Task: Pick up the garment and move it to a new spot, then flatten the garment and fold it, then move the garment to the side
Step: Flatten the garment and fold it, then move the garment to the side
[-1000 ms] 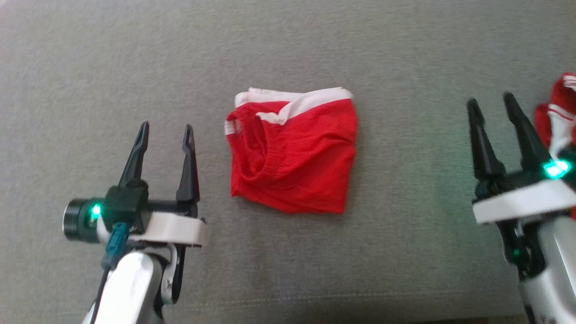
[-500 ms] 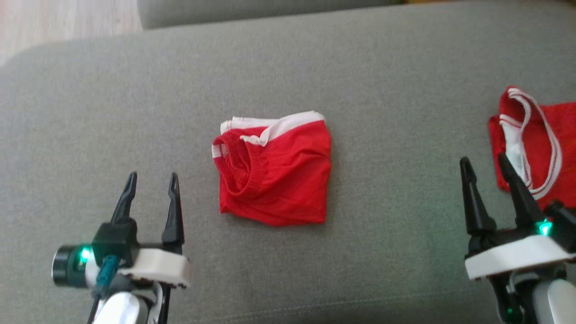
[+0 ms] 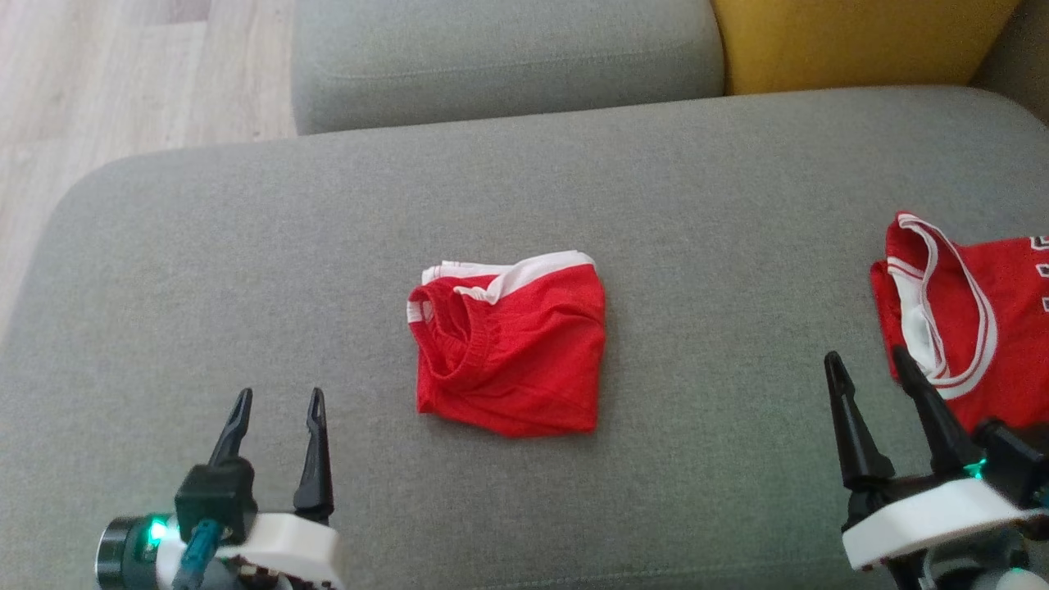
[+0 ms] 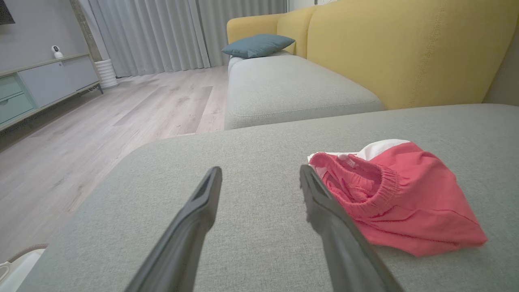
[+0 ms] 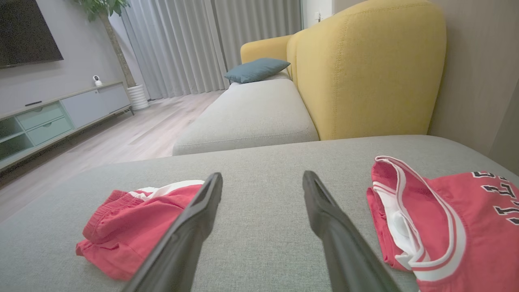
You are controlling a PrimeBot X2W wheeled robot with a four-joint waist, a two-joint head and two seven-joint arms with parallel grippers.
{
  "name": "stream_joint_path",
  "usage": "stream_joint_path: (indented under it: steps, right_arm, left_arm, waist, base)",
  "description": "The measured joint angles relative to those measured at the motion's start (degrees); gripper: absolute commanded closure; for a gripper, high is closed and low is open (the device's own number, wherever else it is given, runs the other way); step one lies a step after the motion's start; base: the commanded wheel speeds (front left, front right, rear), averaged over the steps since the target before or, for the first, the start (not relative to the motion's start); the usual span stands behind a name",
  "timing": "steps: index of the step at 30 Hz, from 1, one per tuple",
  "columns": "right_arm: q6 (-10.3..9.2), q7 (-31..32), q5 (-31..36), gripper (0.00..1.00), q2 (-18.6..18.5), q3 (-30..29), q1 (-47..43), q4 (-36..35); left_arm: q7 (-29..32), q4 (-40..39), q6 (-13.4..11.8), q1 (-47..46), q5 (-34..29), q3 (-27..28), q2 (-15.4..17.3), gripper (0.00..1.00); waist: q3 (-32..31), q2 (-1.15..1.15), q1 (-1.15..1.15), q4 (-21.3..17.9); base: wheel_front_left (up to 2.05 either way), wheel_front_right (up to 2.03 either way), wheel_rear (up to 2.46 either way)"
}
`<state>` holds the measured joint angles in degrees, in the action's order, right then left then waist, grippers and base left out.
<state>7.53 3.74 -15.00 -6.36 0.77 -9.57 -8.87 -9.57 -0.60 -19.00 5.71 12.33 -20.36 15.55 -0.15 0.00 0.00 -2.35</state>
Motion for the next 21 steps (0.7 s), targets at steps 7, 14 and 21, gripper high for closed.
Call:
stream_joint_path:
  steps: [7,14,21]
  right_arm:
    - [0.0,0.9,0.4,0.0,0.1,-0.1,-0.5,-1.2]
    - [0.0,1.4,0.4,0.0,0.1,-0.4,-0.5,-1.5]
    - [0.0,1.4,0.4,0.0,0.1,-0.7,-0.5,-1.5]
  left_arm:
    - [0.7,-1.0,-0.3,0.2,0.0,-0.4,0.3,0.0]
    - [0.9,-1.0,-0.7,0.2,0.0,-1.0,0.3,0.0]
    - [0.9,-1.0,-0.7,0.1,0.0,-1.0,0.3,0.0]
  waist:
    - [-0.8,0.0,0.0,0.5]
    - [-0.7,0.0,0.0,0.9]
    - [-0.6,0.0,0.0,1.1]
  base:
    - [0.0,0.0,0.0]
    - [0.0,0.0,0.0]
    - [0.0,0.0,0.0]
